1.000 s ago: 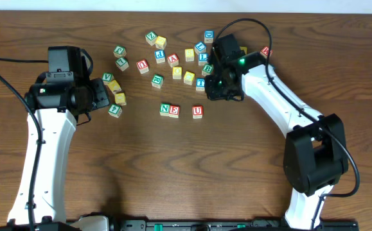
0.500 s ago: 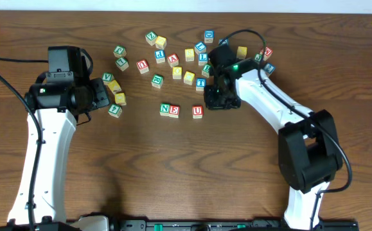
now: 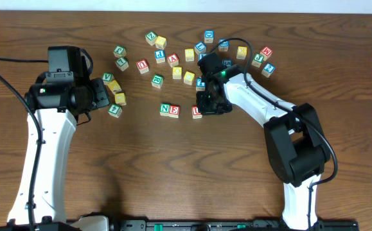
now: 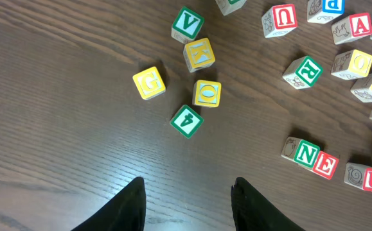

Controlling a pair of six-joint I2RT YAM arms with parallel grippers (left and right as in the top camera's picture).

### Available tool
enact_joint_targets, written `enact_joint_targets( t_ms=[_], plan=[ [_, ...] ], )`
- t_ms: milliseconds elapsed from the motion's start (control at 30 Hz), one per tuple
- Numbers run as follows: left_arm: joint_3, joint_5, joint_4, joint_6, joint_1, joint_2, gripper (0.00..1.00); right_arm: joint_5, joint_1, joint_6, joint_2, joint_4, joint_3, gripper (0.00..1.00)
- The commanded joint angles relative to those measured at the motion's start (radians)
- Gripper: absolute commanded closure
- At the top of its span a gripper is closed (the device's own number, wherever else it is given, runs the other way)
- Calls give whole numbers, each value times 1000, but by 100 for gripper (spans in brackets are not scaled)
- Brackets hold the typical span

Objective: Spell out NEURIPS

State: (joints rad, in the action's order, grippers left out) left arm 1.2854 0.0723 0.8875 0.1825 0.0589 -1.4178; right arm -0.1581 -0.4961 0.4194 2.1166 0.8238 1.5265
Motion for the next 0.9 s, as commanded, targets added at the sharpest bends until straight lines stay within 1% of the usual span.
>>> enact_joint_targets(
  t_ms=[0,367,867],
  plan=[
    [7,-6,1,-6,3,-6,57,-9,-21,18,11,-3,-4,82],
    [7,-5,1,-6,3,-6,57,-10,-71,106,11,-10,-4,82],
    [7,-5,9,-6,3,-6,57,-9,-112,135,11,-92,-4,80]
  ],
)
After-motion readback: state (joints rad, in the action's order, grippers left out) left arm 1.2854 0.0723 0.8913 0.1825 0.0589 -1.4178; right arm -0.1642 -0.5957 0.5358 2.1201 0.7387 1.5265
